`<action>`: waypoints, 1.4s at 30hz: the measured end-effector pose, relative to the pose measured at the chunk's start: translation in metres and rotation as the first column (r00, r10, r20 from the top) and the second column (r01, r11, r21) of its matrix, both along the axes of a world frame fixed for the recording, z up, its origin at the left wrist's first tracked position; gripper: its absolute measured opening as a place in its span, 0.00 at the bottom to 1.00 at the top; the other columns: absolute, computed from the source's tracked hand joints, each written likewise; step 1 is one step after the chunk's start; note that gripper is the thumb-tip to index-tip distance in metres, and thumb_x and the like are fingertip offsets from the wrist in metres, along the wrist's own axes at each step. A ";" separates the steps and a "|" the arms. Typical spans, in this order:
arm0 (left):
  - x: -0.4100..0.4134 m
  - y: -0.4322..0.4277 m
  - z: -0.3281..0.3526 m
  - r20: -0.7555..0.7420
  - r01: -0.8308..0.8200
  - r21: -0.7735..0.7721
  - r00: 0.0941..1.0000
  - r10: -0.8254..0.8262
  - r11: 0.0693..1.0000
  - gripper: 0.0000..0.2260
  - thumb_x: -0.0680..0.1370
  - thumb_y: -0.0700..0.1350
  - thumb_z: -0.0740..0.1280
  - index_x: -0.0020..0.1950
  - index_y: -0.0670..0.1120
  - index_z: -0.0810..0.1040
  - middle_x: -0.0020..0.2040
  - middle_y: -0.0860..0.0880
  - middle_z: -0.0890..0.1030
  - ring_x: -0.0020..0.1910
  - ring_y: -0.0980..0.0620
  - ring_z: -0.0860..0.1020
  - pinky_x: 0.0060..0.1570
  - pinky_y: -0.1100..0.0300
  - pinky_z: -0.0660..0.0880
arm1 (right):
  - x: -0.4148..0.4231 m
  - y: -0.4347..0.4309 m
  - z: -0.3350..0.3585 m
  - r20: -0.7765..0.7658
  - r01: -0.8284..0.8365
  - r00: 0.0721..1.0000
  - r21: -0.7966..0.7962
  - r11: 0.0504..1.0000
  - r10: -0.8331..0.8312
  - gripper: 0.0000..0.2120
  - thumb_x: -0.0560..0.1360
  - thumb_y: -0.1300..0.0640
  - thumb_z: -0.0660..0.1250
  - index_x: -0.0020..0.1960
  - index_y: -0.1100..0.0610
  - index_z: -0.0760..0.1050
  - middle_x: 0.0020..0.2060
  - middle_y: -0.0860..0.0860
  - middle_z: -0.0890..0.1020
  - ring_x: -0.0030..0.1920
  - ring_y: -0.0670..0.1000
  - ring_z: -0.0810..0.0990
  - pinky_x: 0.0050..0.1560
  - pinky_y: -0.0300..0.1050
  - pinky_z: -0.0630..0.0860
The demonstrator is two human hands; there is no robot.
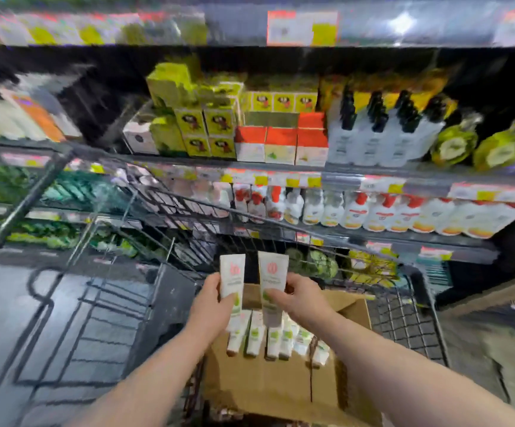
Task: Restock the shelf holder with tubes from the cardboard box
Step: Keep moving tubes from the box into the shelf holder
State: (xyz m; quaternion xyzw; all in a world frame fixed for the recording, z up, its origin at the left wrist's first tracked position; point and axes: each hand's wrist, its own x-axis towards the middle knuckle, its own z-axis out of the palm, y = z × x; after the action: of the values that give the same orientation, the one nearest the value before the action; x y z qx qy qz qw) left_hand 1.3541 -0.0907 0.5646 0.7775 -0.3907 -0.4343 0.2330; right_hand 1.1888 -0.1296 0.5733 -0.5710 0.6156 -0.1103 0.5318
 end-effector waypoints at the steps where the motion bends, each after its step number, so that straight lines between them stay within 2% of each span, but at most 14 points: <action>1: 0.003 0.001 0.014 0.005 -0.023 -0.030 1.000 0.024 0.999 0.17 0.78 0.41 0.62 0.67 0.50 0.66 0.58 0.48 0.78 0.52 0.47 0.78 0.49 0.51 0.77 | 0.003 -0.002 0.015 0.021 -0.013 1.000 -0.025 1.000 0.014 0.14 0.75 0.52 0.67 0.59 0.57 0.76 0.54 0.52 0.82 0.49 0.50 0.80 0.44 0.42 0.77; 3: 0.010 0.006 0.043 0.003 -0.075 -0.097 0.997 0.075 0.992 0.17 0.79 0.41 0.62 0.67 0.49 0.66 0.58 0.48 0.78 0.50 0.48 0.78 0.44 0.55 0.76 | 0.011 -0.006 0.043 0.063 -0.049 0.997 -0.086 0.995 0.054 0.13 0.75 0.53 0.67 0.58 0.56 0.77 0.53 0.51 0.82 0.47 0.48 0.79 0.40 0.38 0.74; 6: 0.024 0.016 0.083 -0.003 -0.136 -0.189 0.990 0.138 0.973 0.13 0.79 0.38 0.61 0.61 0.48 0.68 0.56 0.48 0.78 0.48 0.50 0.77 0.40 0.60 0.73 | 0.027 -0.007 0.085 0.086 -0.121 0.986 -0.195 0.973 0.140 0.12 0.75 0.50 0.67 0.56 0.54 0.77 0.49 0.50 0.82 0.45 0.50 0.80 0.39 0.41 0.74; 8: 0.036 0.025 0.106 -0.022 -0.178 -0.241 0.984 0.178 0.954 0.14 0.78 0.37 0.61 0.63 0.47 0.68 0.57 0.46 0.78 0.50 0.49 0.77 0.44 0.58 0.74 | 0.040 -0.006 0.107 0.076 -0.188 0.974 -0.262 0.946 0.215 0.12 0.76 0.50 0.66 0.56 0.55 0.78 0.50 0.50 0.82 0.47 0.50 0.79 0.43 0.42 0.74; 11: 0.057 0.043 0.136 -0.032 -0.247 -0.292 0.968 0.249 0.924 0.16 0.78 0.38 0.62 0.65 0.46 0.68 0.60 0.47 0.78 0.53 0.48 0.78 0.51 0.54 0.76 | 0.063 0.002 0.140 0.121 -0.255 0.943 -0.332 0.908 0.309 0.13 0.77 0.53 0.65 0.59 0.57 0.77 0.51 0.48 0.80 0.49 0.48 0.77 0.44 0.37 0.73; 15: 0.096 0.073 0.169 -0.060 -0.309 -0.363 0.949 0.309 0.879 0.20 0.77 0.37 0.63 0.68 0.45 0.67 0.63 0.46 0.77 0.58 0.46 0.77 0.60 0.49 0.73 | 0.103 0.019 0.174 0.124 -0.262 0.935 -0.393 0.882 0.333 0.12 0.76 0.55 0.67 0.58 0.57 0.78 0.48 0.46 0.80 0.49 0.47 0.79 0.47 0.39 0.72; 18: 0.131 0.098 0.190 -0.071 -0.354 -0.426 0.930 0.359 0.832 0.19 0.77 0.37 0.64 0.67 0.47 0.68 0.61 0.46 0.78 0.55 0.46 0.78 0.59 0.45 0.74 | 0.139 0.034 0.194 0.134 -0.276 0.920 -0.445 0.852 0.367 0.12 0.75 0.54 0.67 0.57 0.56 0.80 0.50 0.48 0.83 0.51 0.48 0.82 0.54 0.46 0.78; 19: 0.146 0.109 0.198 -0.059 -0.362 -0.436 0.925 0.375 0.824 0.18 0.77 0.38 0.64 0.66 0.48 0.69 0.59 0.47 0.79 0.55 0.46 0.79 0.58 0.45 0.75 | 0.155 0.042 0.202 0.126 -0.287 0.916 -0.458 0.841 0.381 0.12 0.75 0.53 0.66 0.56 0.55 0.80 0.50 0.48 0.84 0.50 0.48 0.82 0.54 0.47 0.78; 23: 0.216 0.161 0.218 -0.047 -0.360 -0.504 0.919 0.392 0.785 0.16 0.74 0.42 0.65 0.61 0.50 0.70 0.58 0.46 0.80 0.54 0.45 0.79 0.56 0.41 0.75 | 0.231 0.085 0.226 0.102 -0.326 0.893 -0.522 0.788 0.438 0.07 0.77 0.53 0.65 0.53 0.51 0.78 0.46 0.46 0.82 0.40 0.42 0.78 0.36 0.32 0.73; 28: 0.310 0.247 0.244 0.013 -0.373 -0.554 0.890 0.455 0.744 0.16 0.77 0.41 0.63 0.64 0.46 0.69 0.58 0.47 0.78 0.56 0.45 0.77 0.58 0.44 0.74 | 0.344 0.157 0.244 0.140 -0.344 0.868 -0.523 0.780 0.476 0.06 0.76 0.49 0.66 0.51 0.49 0.78 0.45 0.47 0.82 0.43 0.48 0.80 0.47 0.46 0.75; 32: 0.382 0.310 0.258 0.008 -0.402 -0.595 0.862 0.506 0.695 0.12 0.77 0.39 0.63 0.60 0.45 0.71 0.56 0.44 0.79 0.54 0.44 0.78 0.57 0.43 0.74 | 0.421 0.209 0.254 0.185 -0.365 0.828 -0.539 0.759 0.530 0.11 0.77 0.51 0.65 0.56 0.54 0.78 0.43 0.47 0.82 0.38 0.48 0.79 0.42 0.46 0.76; 36: 0.437 0.347 0.265 -0.069 -0.457 -0.608 0.845 0.530 0.649 0.14 0.77 0.37 0.62 0.63 0.43 0.71 0.57 0.43 0.79 0.54 0.45 0.78 0.56 0.46 0.76 | 0.472 0.242 0.265 0.147 -0.412 0.817 -0.529 0.742 0.558 0.09 0.77 0.49 0.65 0.55 0.52 0.77 0.47 0.49 0.82 0.48 0.52 0.82 0.54 0.53 0.78; 39: 0.471 0.355 0.266 -0.114 -0.487 -0.604 0.836 0.537 0.631 0.13 0.77 0.36 0.62 0.61 0.44 0.70 0.57 0.44 0.78 0.53 0.46 0.77 0.54 0.48 0.75 | 0.501 0.251 0.275 0.122 -0.443 0.800 -0.540 0.716 0.587 0.10 0.78 0.51 0.63 0.58 0.51 0.76 0.45 0.45 0.81 0.45 0.49 0.81 0.48 0.46 0.78; 42: 0.499 0.352 0.265 -0.164 -0.503 -0.603 0.838 0.521 0.619 0.12 0.78 0.37 0.62 0.60 0.47 0.70 0.56 0.44 0.78 0.53 0.46 0.77 0.52 0.49 0.75 | 0.529 0.248 0.281 0.128 -0.446 0.791 -0.549 0.707 0.598 0.09 0.78 0.51 0.62 0.56 0.51 0.76 0.44 0.46 0.82 0.42 0.54 0.80 0.45 0.48 0.77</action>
State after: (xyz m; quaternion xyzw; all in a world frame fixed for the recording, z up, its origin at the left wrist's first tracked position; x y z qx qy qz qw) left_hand 1.8534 0.2612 0.8297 0.7393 -0.2773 -0.1846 0.5852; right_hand 1.7177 0.1185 0.8539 -0.8154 0.2899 -0.1902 0.4636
